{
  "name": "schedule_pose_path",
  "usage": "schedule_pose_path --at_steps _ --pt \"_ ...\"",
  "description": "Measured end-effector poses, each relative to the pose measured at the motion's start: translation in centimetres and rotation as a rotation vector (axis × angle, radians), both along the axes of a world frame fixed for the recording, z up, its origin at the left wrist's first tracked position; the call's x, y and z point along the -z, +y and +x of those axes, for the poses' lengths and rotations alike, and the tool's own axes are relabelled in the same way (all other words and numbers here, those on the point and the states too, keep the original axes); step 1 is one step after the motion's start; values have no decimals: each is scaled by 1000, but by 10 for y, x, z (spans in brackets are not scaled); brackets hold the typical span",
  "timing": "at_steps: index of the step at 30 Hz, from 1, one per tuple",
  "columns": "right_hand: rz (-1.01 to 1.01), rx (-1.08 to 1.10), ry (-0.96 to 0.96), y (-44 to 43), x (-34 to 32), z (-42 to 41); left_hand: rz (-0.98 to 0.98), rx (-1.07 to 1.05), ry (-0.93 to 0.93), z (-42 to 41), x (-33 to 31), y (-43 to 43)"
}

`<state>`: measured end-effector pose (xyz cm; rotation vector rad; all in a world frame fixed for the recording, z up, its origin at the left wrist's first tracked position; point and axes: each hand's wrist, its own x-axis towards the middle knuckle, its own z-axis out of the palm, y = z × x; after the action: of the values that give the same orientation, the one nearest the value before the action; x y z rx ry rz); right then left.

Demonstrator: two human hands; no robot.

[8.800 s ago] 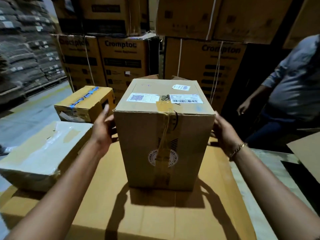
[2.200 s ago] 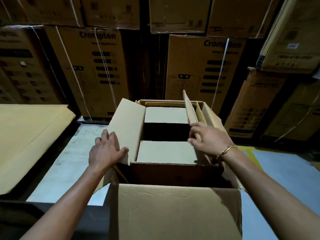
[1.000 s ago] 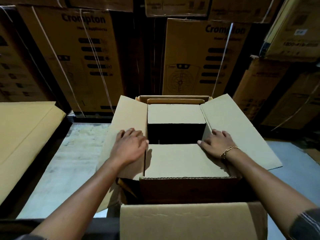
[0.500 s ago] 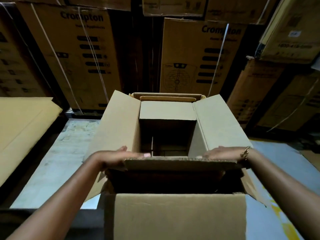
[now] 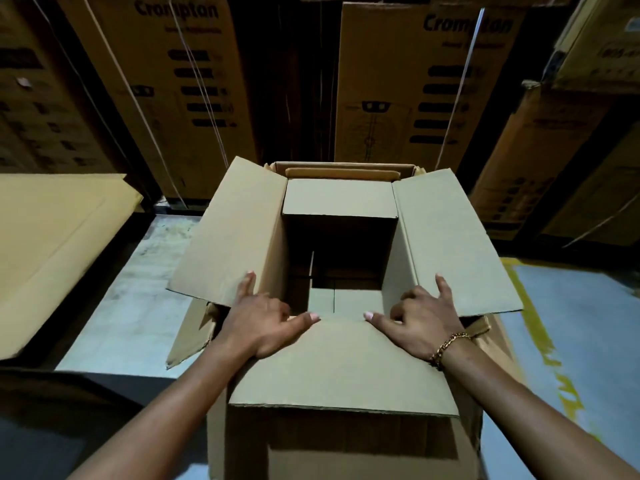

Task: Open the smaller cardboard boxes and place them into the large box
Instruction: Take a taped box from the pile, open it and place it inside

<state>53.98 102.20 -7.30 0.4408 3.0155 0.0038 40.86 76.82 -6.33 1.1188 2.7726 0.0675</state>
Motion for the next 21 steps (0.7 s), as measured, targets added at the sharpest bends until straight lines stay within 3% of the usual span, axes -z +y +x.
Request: schedule_pose_path --at_steps 8,16,21 --pt "-18 20 -31 3 0 -7 4 0 -13 -9 3 2" --pt "58 -50 -389 22 -14 -75 -285 88 -57 -56 1 43" --pt "97 -28 -381 45 -6 -135 -373 59 -40 -107 11 84"
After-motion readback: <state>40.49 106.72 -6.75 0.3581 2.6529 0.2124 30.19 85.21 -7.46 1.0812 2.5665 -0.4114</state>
